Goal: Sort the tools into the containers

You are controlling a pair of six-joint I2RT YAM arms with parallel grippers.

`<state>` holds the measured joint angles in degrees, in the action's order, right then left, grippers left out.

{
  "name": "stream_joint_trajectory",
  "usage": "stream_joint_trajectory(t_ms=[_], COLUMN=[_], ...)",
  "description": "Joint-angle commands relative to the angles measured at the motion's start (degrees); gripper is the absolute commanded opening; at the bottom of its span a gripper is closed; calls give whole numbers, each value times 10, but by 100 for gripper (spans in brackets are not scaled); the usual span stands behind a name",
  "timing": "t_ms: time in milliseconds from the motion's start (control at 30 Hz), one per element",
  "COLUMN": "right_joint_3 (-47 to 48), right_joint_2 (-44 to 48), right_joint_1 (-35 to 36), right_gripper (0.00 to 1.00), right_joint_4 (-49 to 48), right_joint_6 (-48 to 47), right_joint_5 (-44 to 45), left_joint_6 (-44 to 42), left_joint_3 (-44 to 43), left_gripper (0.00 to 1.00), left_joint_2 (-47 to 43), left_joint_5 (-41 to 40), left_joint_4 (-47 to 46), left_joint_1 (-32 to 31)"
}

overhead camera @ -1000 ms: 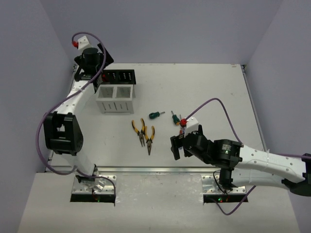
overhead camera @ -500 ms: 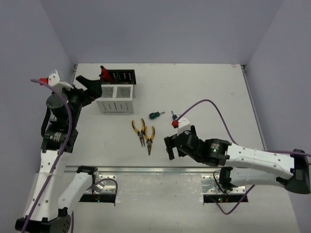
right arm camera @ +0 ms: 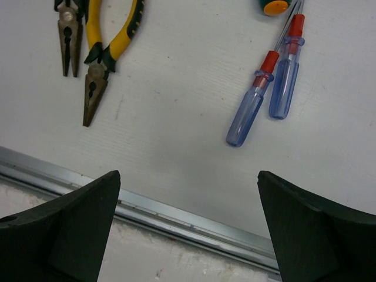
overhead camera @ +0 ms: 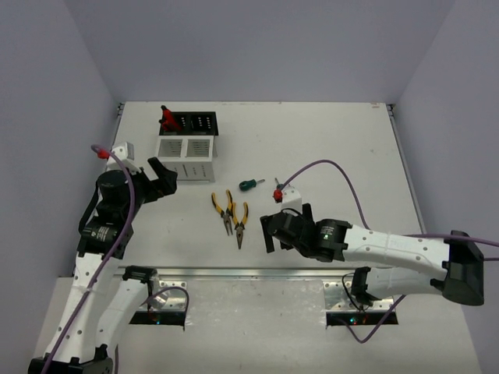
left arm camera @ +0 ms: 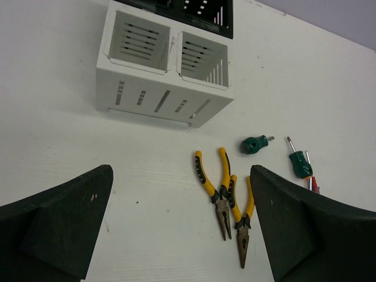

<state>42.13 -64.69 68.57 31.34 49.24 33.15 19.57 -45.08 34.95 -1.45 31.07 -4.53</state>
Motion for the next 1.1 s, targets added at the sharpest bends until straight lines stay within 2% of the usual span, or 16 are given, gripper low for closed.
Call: stream_joint_trajectory(t_ms=[0, 100, 167, 233, 333, 467, 600, 700, 800, 1067], right_joint_3=[30, 56, 116, 171, 272, 359, 342, 311, 303, 358], right_joint_2=[-38, -101, -154, -223, -321, -414, -424, -414, -417, -484], right_joint_1=[-34, -58, -58, -58, -59, -65, -89, -121, -150, -180], right_gripper=[99, 99, 99, 99, 98, 86, 78, 63, 51, 48], right_joint_4=[0, 5, 61, 139, 176, 155, 54, 14, -9, -9], right_joint_6=[37, 83, 147, 186, 166, 87, -11, -21, -35, -55], right_joint_5=[-1, -20, 14, 35, 27, 12, -76, -109, -124, -153], left_joint_6=[-1, 13, 31, 40, 40, 35, 34, 33, 32, 33], left_joint_3=[-2, -2, -9, -13, -12, -11, -11, -11, -10, -17], left_gripper=[100, 100, 100, 100, 100, 100, 100, 100, 100, 100], left_joint_2=[-20, -34, -35, -30, -26, -13, -7, -2, 7, 51], left_joint_5=[-8, -54, -107, -128, -116, -101, -98, -99, -98, -107], left_joint_4=[-28, -19, 0, 10, 10, 6, 6, 6, 6, 15], left_joint_1=[-8, -12, -11, -11, -12, -19, -34, -54, -67, -67])
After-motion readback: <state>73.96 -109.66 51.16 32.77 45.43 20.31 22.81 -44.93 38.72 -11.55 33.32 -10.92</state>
